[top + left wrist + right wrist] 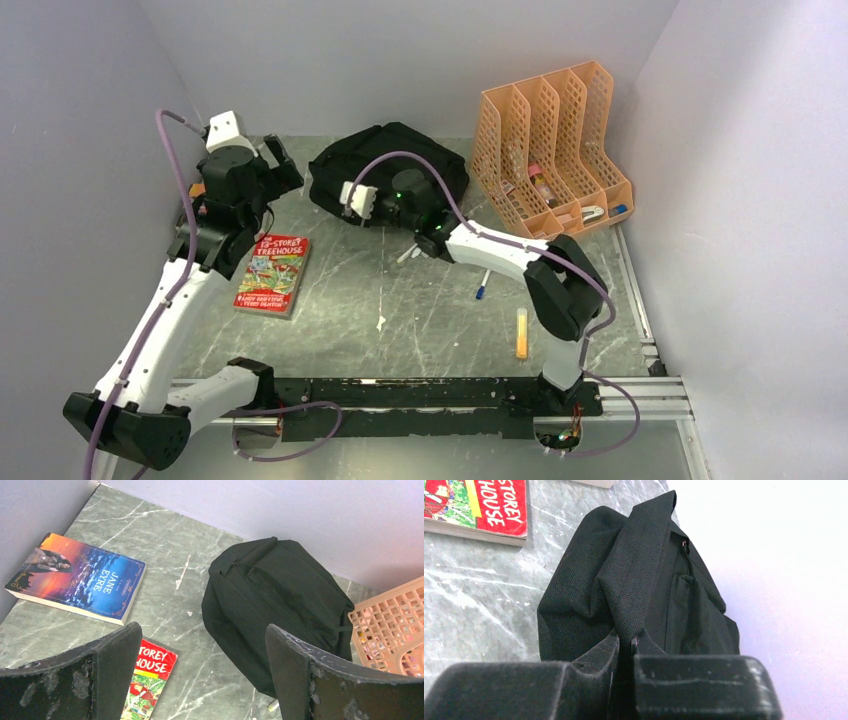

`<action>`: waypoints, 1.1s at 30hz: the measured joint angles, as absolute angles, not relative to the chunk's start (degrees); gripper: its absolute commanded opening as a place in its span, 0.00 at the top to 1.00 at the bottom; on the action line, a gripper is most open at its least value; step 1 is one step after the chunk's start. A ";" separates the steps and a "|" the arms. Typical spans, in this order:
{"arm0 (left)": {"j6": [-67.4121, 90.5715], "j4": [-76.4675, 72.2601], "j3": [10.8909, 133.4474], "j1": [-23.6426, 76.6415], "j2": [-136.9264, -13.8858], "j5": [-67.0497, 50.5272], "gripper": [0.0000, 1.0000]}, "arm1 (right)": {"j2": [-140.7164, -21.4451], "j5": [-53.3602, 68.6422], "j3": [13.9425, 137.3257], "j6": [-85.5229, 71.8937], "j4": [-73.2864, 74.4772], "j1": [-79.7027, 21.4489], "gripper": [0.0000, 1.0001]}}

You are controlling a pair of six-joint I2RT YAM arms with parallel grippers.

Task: Pack the student bag
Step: Move the student bag to the center of the board.

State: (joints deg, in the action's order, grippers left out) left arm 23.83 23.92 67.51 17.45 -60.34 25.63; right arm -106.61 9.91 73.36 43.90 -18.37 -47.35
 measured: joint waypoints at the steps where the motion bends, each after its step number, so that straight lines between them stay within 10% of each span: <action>1: 24.29 24.47 68.16 17.43 -60.36 25.56 0.02 | -105.82 10.90 73.67 44.16 -17.26 -46.94 1.00; 14: 29.78 33.58 68.55 9.76 -64.88 16.43 0.02 | -93.78 21.93 66.96 50.96 -7.33 -46.00 1.00; 33: 29.10 44.31 77.82 7.70 -56.36 24.49 0.02 | -111.20 32.16 84.47 61.17 -4.36 -50.94 1.00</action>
State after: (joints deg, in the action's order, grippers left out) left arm 29.10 44.31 77.82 7.70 -56.36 24.49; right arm -111.20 32.16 84.47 61.17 -4.36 -50.94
